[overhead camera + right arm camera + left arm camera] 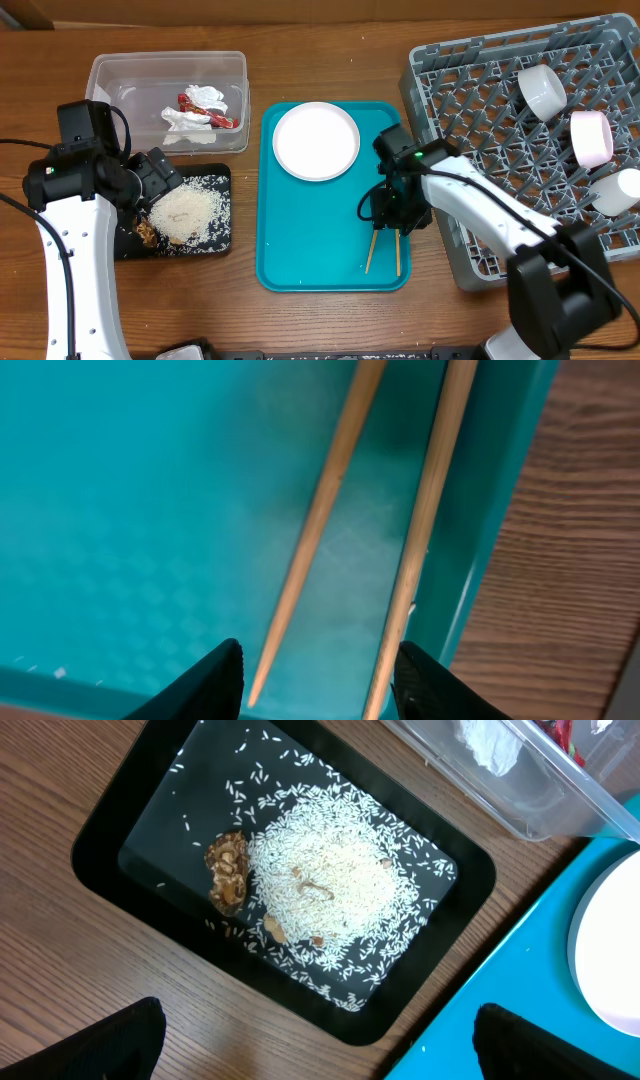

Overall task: Sort waste into correct bins and load items into the dishwasher
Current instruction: 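Pinch one wooden chopstick on the teal tray with the right gripper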

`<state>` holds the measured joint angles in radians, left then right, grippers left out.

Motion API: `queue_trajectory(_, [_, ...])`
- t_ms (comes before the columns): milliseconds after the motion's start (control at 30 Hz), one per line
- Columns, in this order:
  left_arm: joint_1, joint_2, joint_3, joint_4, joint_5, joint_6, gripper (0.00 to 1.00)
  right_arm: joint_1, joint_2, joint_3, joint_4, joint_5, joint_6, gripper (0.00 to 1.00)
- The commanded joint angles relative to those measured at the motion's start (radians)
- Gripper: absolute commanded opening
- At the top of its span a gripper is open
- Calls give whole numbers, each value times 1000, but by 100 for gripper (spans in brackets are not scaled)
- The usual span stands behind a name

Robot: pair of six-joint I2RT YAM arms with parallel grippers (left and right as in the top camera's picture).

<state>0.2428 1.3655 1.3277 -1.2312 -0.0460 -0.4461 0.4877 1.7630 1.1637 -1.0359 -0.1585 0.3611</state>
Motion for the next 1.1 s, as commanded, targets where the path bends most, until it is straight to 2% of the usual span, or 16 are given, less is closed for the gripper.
queue_trajectory(0, [4,-11,10,1,-9,-3,100,18,39,-12,14,15,34,51])
queue_trajectory(200, [4,-11,10,1,-9,-3,100,45,43,-12,40,18,86,47])
queue_trajectory(533, [4,-11,10,1,-9,-3,100,81,95,-13,46,69,190,47])
queue_trajectory(700, [4,-11,10,1,-9,-3,100,80,129,-13,43,68,193,46])
queue_trajectory(900, [4,-11,10,1,-9,-3,100,80,161,-13,36,55,193,32])
queue_trajectory(1067, [4,-11,10,1,-9,-3,100,80,175,-13,36,49,189,14])
